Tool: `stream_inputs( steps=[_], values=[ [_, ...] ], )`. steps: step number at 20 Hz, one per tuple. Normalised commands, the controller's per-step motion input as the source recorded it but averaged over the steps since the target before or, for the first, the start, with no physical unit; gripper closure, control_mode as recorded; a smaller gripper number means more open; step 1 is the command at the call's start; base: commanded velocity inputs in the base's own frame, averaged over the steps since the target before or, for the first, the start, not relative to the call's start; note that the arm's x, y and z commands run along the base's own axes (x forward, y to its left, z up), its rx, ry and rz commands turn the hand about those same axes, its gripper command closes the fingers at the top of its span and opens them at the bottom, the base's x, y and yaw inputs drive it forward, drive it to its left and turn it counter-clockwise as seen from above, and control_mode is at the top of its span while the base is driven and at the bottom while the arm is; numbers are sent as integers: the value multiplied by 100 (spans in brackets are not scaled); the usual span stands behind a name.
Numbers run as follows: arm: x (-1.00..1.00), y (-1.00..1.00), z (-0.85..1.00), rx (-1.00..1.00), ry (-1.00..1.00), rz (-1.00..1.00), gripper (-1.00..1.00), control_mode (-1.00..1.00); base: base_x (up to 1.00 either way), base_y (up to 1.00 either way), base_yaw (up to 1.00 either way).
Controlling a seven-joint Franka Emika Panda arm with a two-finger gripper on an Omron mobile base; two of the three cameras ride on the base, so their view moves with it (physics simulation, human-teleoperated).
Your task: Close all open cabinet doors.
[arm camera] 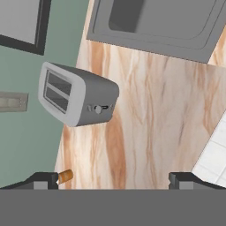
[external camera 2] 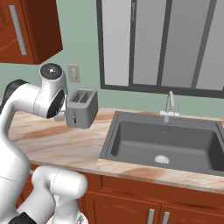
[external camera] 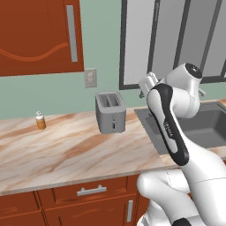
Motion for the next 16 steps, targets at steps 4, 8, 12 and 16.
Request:
stream_inputs(
  steps=[4, 8, 12, 16],
  values=[
    [0, 0, 0, 0, 0, 0, -100, -100, 0, 0, 0],
    [0, 0, 0, 0, 0, 0, -100, -100, 0, 0, 0],
    [0, 0, 0, 0, 0, 0, -100, -100, 0, 0, 0],
    [0, 0, 0, 0, 0, 0, -100, 100, 0, 0, 0]
  ],
)
